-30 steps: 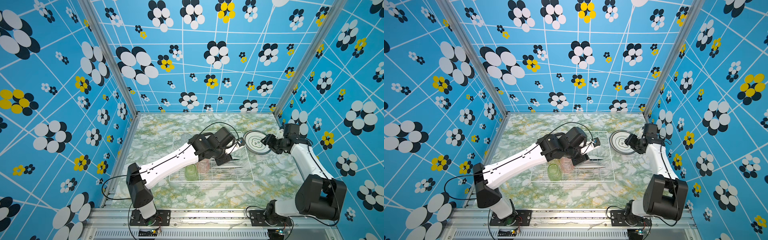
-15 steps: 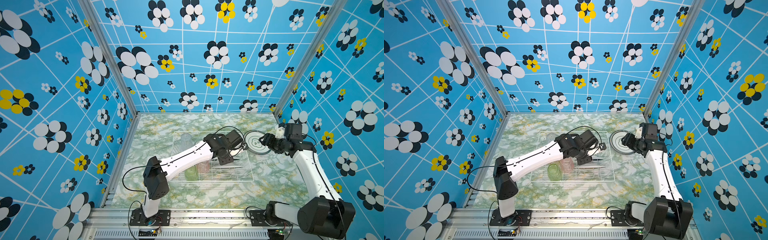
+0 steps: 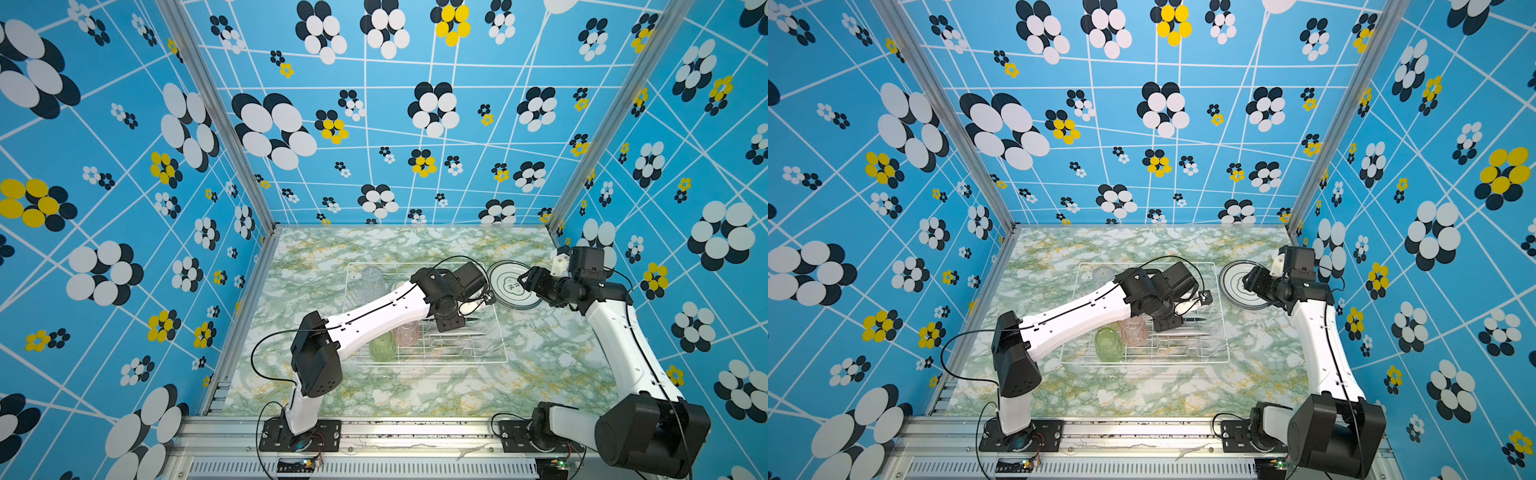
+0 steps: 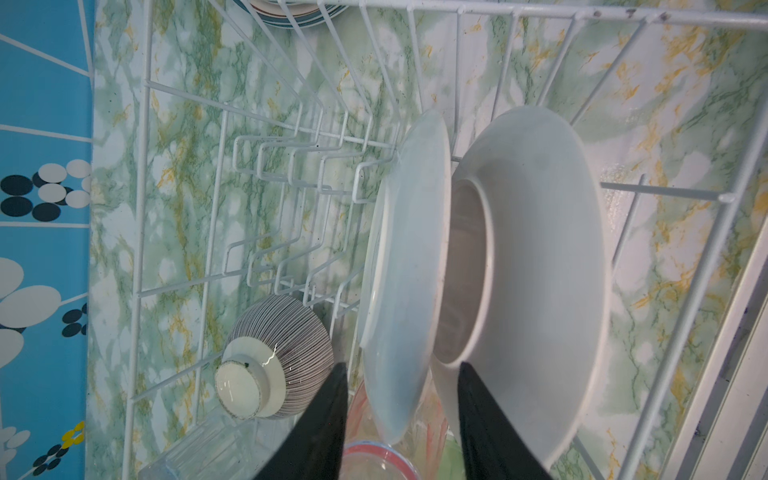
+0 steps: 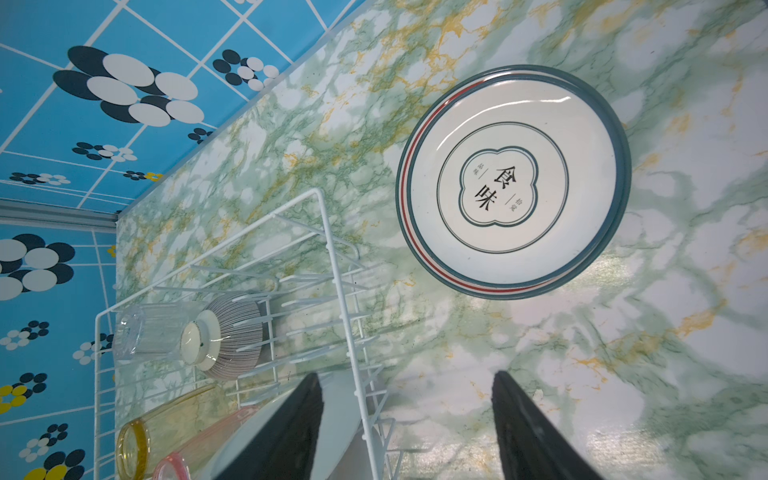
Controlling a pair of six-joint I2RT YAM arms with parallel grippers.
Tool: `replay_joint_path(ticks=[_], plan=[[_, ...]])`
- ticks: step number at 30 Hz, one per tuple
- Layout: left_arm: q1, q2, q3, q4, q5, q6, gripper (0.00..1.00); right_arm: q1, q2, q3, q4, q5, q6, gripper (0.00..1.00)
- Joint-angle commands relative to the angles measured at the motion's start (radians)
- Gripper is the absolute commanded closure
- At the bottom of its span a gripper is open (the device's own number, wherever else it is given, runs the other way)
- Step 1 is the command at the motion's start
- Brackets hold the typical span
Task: Unload the mixed dishes from the dish rack
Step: 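Grip the green-rimmed plate standing in the rack with the left gripper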
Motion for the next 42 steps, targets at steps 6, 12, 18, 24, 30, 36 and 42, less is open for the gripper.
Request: replay_joint_path(ticks=[6,12,18,24,30,36,42], plan=[[0.007,0.062,0.062,-0.053,0.032,0.04,0.74,0.006,-0.005,-0.003,-0.008,0.002,-0.008,0.33],[0.013,0.072,0.05,-0.026,0.008,0.054,0.72,0.006,-0.008,-0.003,-0.007,0.009,-0.011,0.33],[0.026,0.086,0.046,0.012,-0.029,0.072,0.85,0.006,-0.01,-0.005,-0.003,0.008,-0.01,0.33],[0.032,0.116,0.061,0.026,-0.059,0.091,0.84,0.007,-0.01,-0.009,-0.002,0.008,-0.007,0.33],[0.032,0.125,0.06,0.034,-0.06,0.096,0.76,0.006,-0.014,-0.017,-0.001,0.01,-0.008,0.33],[0.032,0.132,0.054,0.037,-0.072,0.097,0.86,0.006,-0.014,-0.016,0.004,0.006,-0.005,0.33],[0.032,0.127,0.049,0.044,-0.082,0.099,0.93,0.006,-0.015,-0.022,0.006,0.004,-0.005,0.33]])
